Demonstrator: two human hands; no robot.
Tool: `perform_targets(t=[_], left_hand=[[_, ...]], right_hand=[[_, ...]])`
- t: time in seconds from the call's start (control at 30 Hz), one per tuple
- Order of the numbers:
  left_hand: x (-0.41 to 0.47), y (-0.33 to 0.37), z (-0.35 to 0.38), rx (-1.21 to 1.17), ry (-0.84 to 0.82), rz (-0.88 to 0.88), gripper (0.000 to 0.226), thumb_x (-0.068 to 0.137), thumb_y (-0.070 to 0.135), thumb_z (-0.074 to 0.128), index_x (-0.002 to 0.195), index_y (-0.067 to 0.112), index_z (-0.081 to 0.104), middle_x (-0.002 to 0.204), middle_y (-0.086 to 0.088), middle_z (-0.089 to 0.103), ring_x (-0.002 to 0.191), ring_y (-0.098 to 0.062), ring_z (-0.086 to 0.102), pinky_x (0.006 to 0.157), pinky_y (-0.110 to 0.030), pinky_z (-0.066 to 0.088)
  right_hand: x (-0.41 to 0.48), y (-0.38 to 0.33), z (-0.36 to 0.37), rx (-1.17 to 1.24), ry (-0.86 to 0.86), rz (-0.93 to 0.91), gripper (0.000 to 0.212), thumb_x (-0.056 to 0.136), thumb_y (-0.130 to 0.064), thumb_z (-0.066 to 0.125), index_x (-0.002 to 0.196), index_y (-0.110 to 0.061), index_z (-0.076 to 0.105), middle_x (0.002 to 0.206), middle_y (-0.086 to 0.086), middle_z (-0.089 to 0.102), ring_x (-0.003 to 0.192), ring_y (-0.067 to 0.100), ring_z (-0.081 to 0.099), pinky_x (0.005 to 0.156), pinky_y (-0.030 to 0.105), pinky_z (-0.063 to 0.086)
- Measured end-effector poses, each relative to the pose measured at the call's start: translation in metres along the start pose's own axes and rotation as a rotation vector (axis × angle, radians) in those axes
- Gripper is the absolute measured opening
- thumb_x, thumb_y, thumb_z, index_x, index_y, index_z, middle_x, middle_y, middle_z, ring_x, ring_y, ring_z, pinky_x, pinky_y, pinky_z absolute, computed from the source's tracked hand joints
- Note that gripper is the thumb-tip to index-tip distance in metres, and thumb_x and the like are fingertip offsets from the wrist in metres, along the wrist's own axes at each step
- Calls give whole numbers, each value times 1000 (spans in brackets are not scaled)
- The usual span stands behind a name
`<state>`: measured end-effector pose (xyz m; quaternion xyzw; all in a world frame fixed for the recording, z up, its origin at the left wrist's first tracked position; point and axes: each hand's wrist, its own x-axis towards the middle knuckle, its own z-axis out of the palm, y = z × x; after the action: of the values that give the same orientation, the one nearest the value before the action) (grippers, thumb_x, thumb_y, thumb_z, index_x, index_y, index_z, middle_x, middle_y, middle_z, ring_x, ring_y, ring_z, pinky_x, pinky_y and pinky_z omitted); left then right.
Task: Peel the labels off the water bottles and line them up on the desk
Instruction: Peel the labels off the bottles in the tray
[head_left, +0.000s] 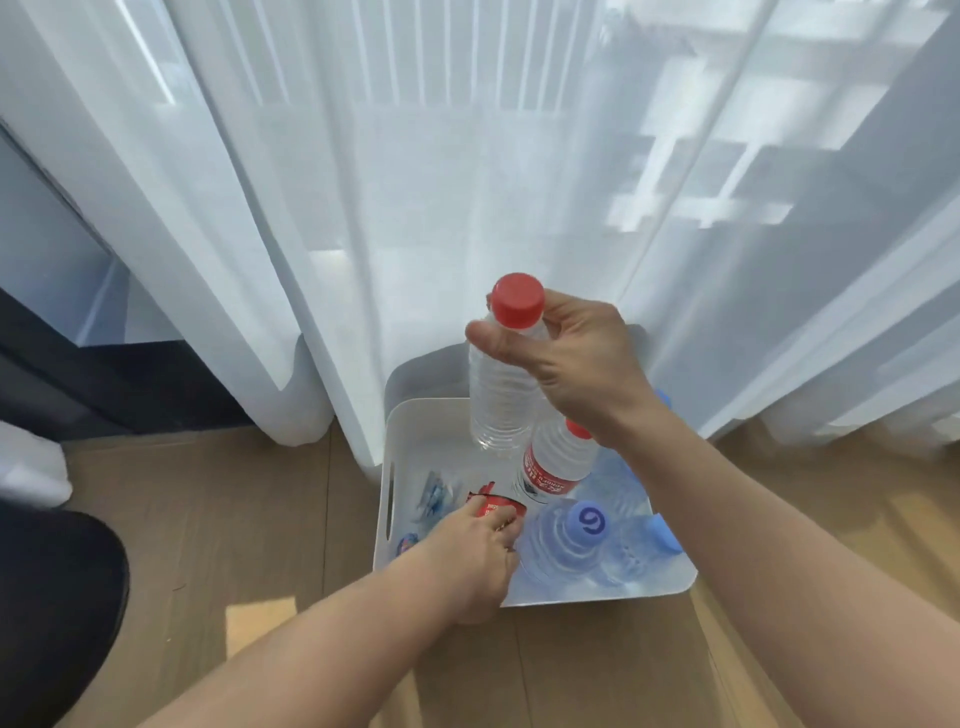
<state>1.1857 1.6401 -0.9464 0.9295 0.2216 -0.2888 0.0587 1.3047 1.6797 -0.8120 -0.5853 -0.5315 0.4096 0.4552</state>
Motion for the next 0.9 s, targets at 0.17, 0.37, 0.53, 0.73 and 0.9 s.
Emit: perform_targets(t=[0.17, 0.37, 0.53, 0.73, 0.9], left_hand=[[7, -13, 5, 106, -272, -138, 59, 97, 45, 21, 150, 22, 8, 156, -13, 24, 144, -35, 17, 116, -58, 1], [-5, -24, 15, 242, -303, -168, 59, 97, 47, 26, 142, 10, 36, 154, -12, 28, 142, -31, 15, 117, -53, 3], [-10, -18, 5, 114, 119, -34, 35, 94, 24, 40, 118, 6, 59, 128, -16, 54, 120, -34, 41, 105, -48, 28], [-3, -10, 5, -36, 102, -47, 34, 91, 23, 47, 120, 10, 59, 127, -11, 59, 118, -30, 47, 106, -44, 34], [-13, -22, 0, -94, 170, -90, 33, 90, 21, 45, 119, 14, 59, 123, -8, 63, 117, -29, 50, 104, -40, 36]], right_hand=[[9, 22, 5, -193, -90, 78, 22, 66, -42, 77, 84, -29, 73, 91, -12, 71, 97, 8, 63, 98, 35, 46], [15, 49, 13, -930, -187, 70, 37, 77, -58, 58, 87, -22, 57, 83, -3, 66, 86, 14, 58, 118, 40, 8], [23, 39, 19, -1071, -213, 157, 39, 78, -50, 62, 93, -16, 53, 86, 2, 57, 93, 25, 58, 110, 44, 23], [11, 23, -15, -1180, -297, 322, 60, 63, -42, 80, 111, -16, 56, 106, 3, 64, 97, 25, 60, 70, 29, 40], [-6, 40, -39, -938, -91, 278, 19, 67, -25, 71, 84, -19, 65, 92, 4, 65, 91, 26, 61, 67, 28, 41]])
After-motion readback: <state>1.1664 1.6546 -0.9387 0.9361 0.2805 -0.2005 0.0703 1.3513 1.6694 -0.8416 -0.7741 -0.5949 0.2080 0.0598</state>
